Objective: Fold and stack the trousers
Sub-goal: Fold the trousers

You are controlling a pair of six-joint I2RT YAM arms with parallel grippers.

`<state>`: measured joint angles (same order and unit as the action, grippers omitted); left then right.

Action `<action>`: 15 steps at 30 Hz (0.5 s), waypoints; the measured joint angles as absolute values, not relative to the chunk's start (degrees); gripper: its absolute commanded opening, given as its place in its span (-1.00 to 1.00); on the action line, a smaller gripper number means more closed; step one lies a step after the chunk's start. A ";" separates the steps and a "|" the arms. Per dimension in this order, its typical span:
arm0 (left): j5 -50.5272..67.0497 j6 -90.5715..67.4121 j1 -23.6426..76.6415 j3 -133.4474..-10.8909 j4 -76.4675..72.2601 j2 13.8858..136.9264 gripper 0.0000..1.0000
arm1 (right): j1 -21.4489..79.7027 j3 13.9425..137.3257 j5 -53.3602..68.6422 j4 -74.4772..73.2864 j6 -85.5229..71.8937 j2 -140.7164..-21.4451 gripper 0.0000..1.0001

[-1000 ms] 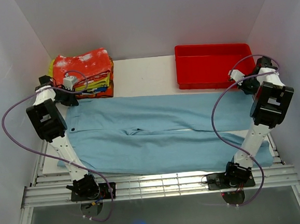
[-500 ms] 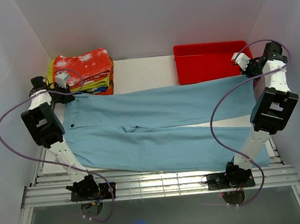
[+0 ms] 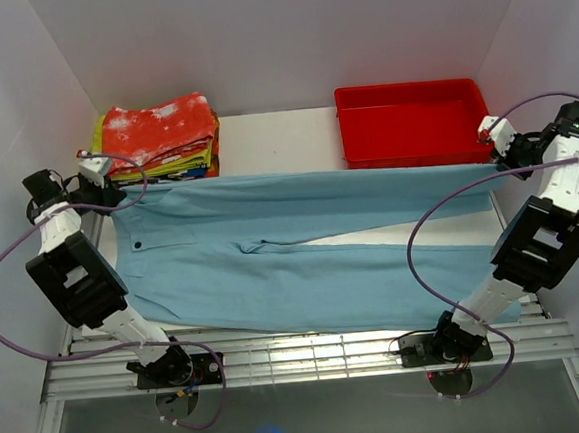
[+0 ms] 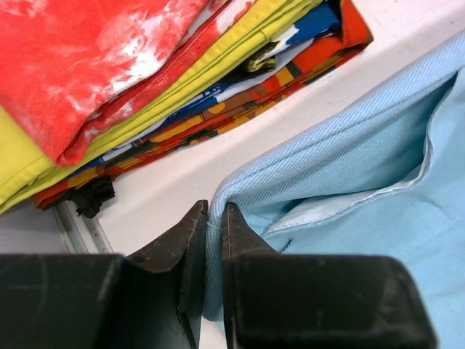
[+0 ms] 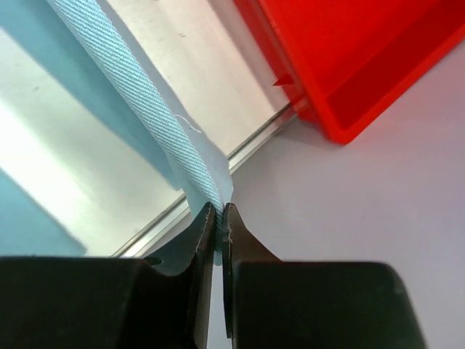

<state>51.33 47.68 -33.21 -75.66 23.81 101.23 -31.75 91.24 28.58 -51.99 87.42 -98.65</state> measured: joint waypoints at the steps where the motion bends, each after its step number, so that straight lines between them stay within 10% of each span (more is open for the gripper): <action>1: 52.45 48.01 -34.00 -74.41 23.55 99.92 -1.00 | -32.82 91.24 29.54 -53.74 88.16 -98.30 -0.85; 15: 62.61 84.27 -54.81 -62.06 53.78 80.68 -1.00 | -55.99 65.49 29.95 -71.33 110.00 -75.85 -0.85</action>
<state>62.61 84.27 -54.81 -62.06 53.78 80.68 -55.99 65.49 29.95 -71.33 110.00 -75.85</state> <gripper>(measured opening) 0.221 0.086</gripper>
